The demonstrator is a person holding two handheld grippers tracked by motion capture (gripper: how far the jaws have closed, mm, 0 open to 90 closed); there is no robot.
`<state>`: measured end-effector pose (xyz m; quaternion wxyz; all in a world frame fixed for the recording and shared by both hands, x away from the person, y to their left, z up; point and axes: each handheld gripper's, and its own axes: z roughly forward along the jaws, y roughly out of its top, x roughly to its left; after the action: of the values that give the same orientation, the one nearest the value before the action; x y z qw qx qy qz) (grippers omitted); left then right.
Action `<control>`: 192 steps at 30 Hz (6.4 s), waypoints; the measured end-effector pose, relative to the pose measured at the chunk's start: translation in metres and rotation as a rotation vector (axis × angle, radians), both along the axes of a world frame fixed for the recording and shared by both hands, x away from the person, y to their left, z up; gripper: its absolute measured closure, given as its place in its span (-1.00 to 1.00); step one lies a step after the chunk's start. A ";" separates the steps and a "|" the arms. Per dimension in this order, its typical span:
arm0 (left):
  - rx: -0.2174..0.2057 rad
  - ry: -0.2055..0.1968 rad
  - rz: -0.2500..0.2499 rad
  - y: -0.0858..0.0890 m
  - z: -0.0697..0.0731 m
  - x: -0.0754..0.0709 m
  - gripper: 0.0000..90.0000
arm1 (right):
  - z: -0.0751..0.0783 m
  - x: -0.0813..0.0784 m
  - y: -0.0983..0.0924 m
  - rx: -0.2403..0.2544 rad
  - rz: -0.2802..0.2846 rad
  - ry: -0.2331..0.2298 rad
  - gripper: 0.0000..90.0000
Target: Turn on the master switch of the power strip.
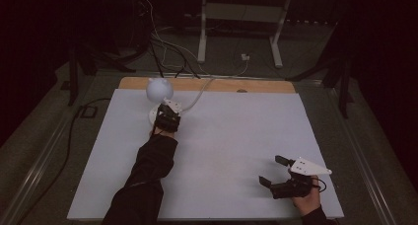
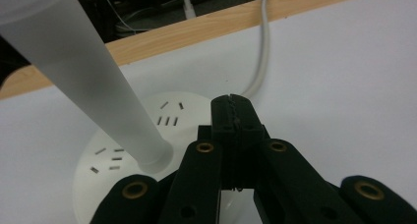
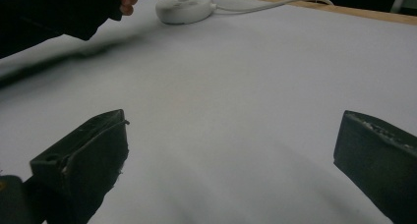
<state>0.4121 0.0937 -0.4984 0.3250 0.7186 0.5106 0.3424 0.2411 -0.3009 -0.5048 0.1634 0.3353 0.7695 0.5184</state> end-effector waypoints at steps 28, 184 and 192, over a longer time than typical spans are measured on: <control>0.069 0.021 0.011 0.002 -0.018 0.009 1.00 | 0.000 0.000 0.000 0.004 0.000 0.003 -1.00; -0.124 0.216 -0.626 0.067 0.047 -0.125 -0.99 | 0.000 0.000 0.005 -0.012 0.006 0.003 -1.00; -0.106 0.211 -0.613 0.078 0.026 -0.139 -0.99 | 0.000 0.000 0.005 -0.013 0.005 0.004 -1.00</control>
<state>0.2734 0.1714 -0.4729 0.3953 0.8524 0.3186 0.1251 0.2415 -0.2963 -0.5045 0.1628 0.3331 0.7741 0.5132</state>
